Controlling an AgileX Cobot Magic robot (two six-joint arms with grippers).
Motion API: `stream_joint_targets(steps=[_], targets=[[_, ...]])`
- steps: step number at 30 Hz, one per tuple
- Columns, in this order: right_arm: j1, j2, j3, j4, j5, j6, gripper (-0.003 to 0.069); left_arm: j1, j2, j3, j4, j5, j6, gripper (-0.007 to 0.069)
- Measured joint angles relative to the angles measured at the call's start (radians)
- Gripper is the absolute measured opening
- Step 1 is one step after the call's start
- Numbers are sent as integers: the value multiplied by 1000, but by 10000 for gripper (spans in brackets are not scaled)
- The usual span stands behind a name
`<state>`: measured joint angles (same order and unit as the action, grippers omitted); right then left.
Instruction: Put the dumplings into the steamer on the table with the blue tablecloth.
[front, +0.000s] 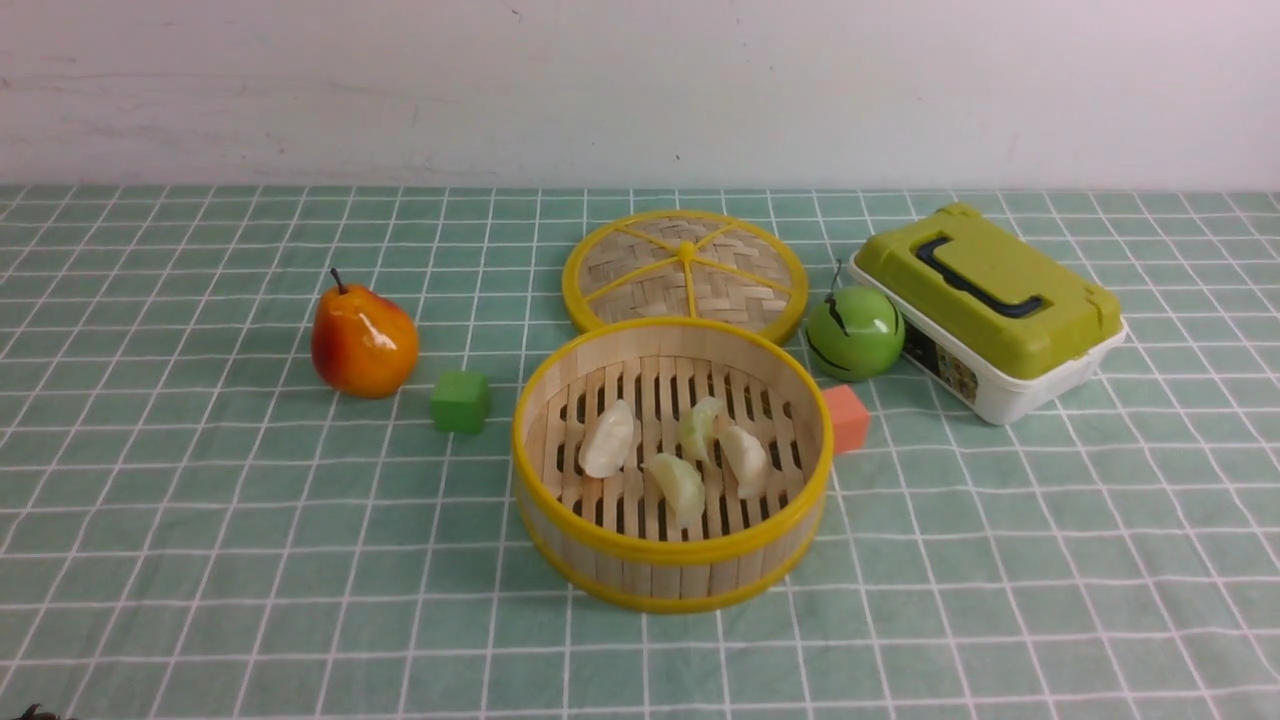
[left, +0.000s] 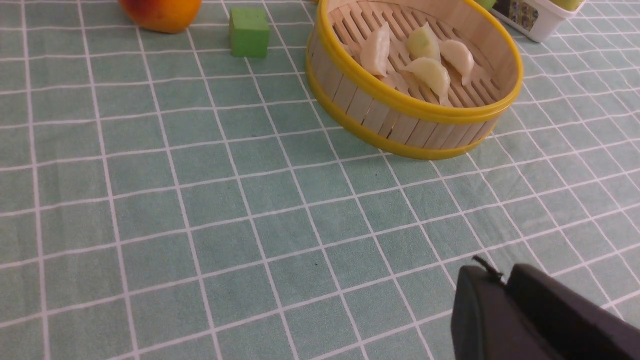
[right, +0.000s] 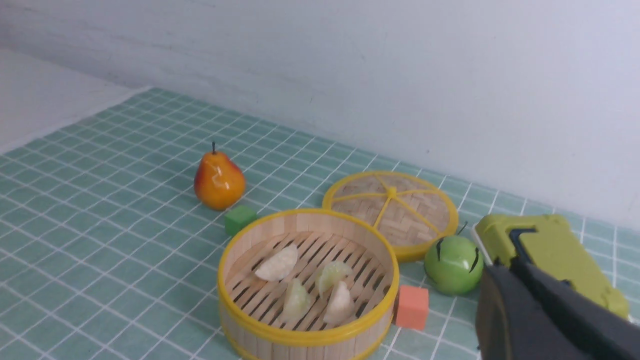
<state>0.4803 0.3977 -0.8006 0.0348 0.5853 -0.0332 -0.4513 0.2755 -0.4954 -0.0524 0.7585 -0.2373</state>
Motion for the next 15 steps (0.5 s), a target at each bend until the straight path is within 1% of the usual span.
stream_joint_targets(steps=[2,4,6,8,12,13,15], targets=[[0,-17,37,-29,-34,0,-11,0,0,0,0,0,0,69],[-13,-30,116,-74,-115,0,-11,0,0,0,-2,0,0,71],[-55,-49,199,-98,-190,0,-11,0,0,0,-2,0,0,74],[-97,-69,262,-97,-237,0,-11,0,0,0,-2,0,0,76],[-307,-178,517,-18,-416,0,-11,0,0,0,-2,0,0,82],[-332,-195,539,-7,-438,0,-11,0,0,0,-2,0,0,83],[-408,-263,657,14,-489,0,-11,0,0,0,-2,0,0,84]])
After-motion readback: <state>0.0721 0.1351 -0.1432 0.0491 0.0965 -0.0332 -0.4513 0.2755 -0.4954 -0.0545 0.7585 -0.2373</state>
